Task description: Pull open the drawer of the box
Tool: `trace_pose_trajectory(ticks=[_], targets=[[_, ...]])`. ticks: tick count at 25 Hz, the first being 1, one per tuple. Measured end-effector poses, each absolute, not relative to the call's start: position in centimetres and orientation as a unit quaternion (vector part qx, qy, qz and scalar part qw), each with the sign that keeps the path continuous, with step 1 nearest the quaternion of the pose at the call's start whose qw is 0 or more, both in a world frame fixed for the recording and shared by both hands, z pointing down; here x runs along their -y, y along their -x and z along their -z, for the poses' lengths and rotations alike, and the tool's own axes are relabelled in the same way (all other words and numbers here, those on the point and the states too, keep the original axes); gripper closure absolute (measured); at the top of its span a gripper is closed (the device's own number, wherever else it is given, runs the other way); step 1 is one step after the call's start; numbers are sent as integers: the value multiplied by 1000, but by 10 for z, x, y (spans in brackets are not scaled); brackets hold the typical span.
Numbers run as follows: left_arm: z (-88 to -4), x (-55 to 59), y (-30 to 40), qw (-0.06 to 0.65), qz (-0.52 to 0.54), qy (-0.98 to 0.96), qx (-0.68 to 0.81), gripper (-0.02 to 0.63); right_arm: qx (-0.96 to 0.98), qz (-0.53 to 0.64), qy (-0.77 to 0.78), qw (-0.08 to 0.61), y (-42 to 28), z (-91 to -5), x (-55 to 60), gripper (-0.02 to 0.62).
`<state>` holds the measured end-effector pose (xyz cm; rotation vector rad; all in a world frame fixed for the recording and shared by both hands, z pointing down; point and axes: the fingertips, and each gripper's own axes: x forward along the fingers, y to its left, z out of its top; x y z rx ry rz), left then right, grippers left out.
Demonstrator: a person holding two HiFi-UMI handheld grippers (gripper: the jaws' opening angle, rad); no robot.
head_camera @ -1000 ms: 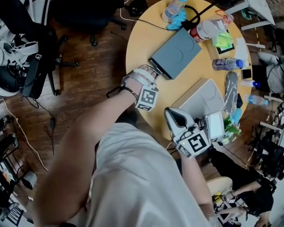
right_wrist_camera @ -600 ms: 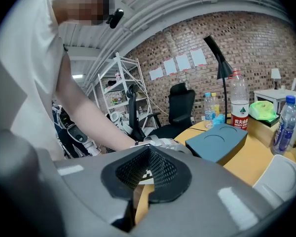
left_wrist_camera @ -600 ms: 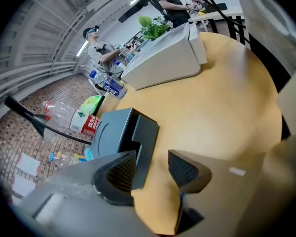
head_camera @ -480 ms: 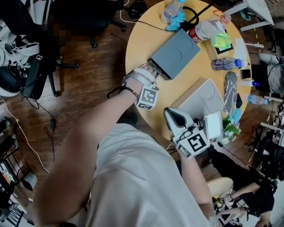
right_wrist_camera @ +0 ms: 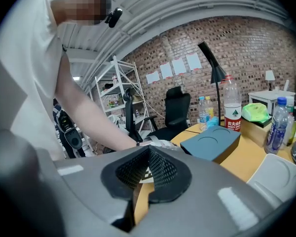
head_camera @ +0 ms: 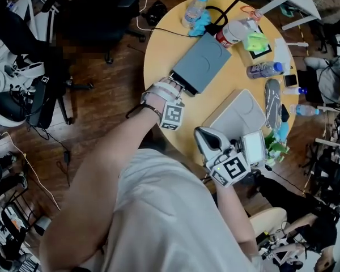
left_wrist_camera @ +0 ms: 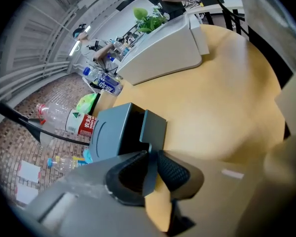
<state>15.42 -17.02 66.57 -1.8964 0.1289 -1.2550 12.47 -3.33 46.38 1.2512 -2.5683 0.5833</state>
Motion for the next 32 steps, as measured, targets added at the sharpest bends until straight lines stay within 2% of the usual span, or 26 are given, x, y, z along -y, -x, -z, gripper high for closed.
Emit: trace_pose_trajectory(ticks=[8, 22, 29, 32], targets=[[-668, 138, -115, 407, 517, 752, -33, 545, 886, -199, -406, 101, -105, -467, 20, 589], [-683, 65, -41, 344, 568, 748, -15, 551, 906, -185, -371, 84, -90, -464, -14, 589], [-687, 62, -21, 271, 591, 757, -61, 526, 912, -168, -367, 71, -94, -461, -36, 589], [-675, 63, -14, 239, 581, 771, -105, 552, 909, -166, -379, 60, -104, -459, -44, 589]])
